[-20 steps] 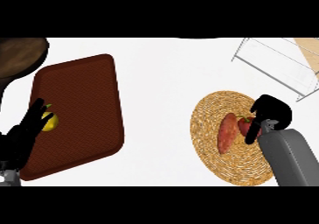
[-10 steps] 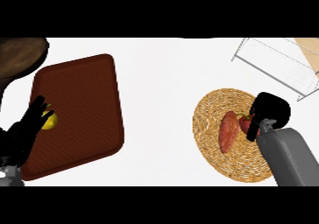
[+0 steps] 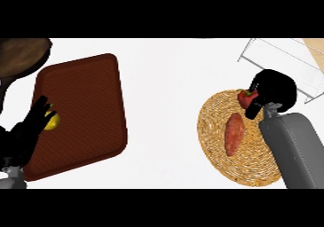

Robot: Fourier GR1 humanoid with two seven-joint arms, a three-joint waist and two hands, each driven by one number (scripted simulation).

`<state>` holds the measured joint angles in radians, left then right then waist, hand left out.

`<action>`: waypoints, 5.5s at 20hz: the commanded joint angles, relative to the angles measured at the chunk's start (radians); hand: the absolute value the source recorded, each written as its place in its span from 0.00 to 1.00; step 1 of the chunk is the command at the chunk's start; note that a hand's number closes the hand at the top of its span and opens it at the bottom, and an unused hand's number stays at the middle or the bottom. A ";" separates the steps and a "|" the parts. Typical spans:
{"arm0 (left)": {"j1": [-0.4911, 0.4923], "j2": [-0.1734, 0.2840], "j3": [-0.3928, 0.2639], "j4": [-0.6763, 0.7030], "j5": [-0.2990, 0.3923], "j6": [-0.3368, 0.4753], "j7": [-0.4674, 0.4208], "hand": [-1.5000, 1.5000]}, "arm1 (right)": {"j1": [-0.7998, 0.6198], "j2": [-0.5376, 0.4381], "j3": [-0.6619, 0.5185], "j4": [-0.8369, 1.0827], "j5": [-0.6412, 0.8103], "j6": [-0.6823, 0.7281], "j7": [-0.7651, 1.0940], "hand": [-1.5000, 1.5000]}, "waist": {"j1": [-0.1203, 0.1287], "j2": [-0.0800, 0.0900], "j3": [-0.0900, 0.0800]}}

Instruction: Pick the bell pepper from the placemat and place it in the tiered shelf

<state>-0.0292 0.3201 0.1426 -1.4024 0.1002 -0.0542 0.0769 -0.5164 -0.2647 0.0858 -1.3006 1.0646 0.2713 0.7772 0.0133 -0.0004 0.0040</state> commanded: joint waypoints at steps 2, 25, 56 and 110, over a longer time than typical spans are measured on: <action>0.008 0.017 0.016 0.023 -0.004 -0.017 0.000 0.50 | -0.138 0.000 -0.064 0.075 -0.031 -0.093 -0.097 1.00 | 0.001 0.003 -0.004; 0.060 -0.006 0.044 0.028 -0.020 -0.036 -0.033 0.50 | -0.440 -0.012 -0.289 -0.452 -0.171 0.064 0.277 1.00 | -0.008 -0.001 -0.005; 0.070 -0.052 0.024 -0.050 -0.063 -0.031 0.002 0.50 | -0.668 -0.365 -0.357 0.363 0.016 -0.162 -0.080 1.00 | 0.009 0.006 -0.004; 0.147 -0.053 0.117 -0.070 -0.037 -0.045 0.020 0.50 | -0.369 -0.899 -1.031 0.004 -0.636 0.201 0.035 0.00 | -0.094 -0.027 -0.003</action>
<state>0.0751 0.2748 0.2525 -1.4733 0.0613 -0.0986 0.1047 -0.9610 -1.0675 -0.8177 -1.2133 0.5153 0.3146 0.7611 -0.0697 -0.0256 0.0015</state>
